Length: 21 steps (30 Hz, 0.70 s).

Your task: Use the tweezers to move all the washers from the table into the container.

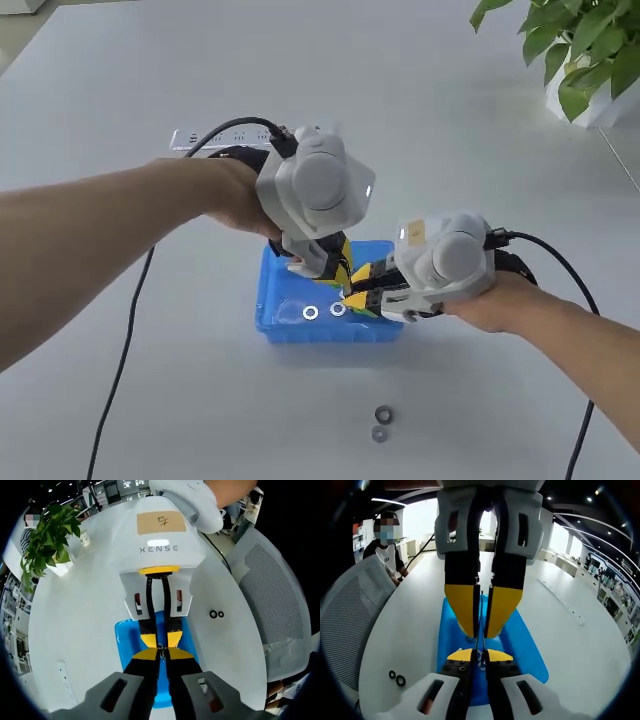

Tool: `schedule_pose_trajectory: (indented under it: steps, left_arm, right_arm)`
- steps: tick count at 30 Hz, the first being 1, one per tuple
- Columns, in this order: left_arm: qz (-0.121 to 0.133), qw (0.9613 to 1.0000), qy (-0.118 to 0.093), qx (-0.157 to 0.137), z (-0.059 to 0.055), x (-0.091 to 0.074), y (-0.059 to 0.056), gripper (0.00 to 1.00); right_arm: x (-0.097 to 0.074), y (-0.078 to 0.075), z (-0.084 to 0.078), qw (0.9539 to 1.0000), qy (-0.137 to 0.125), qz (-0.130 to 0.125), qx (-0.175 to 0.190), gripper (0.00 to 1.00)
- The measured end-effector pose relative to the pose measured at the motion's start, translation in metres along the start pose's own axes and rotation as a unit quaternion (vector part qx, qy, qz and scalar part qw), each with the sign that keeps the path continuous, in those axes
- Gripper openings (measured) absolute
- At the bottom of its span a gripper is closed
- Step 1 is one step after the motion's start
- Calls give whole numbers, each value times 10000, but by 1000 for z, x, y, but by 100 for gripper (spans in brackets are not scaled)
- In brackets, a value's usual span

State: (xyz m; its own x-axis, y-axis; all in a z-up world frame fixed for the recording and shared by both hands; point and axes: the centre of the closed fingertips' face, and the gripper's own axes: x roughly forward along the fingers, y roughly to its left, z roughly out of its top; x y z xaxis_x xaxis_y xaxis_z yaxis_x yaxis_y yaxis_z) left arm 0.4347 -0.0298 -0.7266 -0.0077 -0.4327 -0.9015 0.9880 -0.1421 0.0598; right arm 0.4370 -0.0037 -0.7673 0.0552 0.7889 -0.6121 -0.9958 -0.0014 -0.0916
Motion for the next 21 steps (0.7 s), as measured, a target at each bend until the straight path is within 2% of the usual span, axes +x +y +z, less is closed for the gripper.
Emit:
schedule_pose_trajectory:
  steps: [3, 6, 21]
  left_arm:
    - [-6, 10000, -13, -35, 1, 0, 1, 8]
    - [-26, 10000, -15, -31, 1, 0, 0, 8]
    - [-44, 10000, 46, 19, -1, -2, -1, 8]
  right_arm:
    - [0, 0, -1, 10000, 58, 5, -17, 9]
    - [-1, 2, -6, 9997, 223, 54, -44, 11]
    - [-23, 1, -5, 9998, 95, -132, 69, 21]
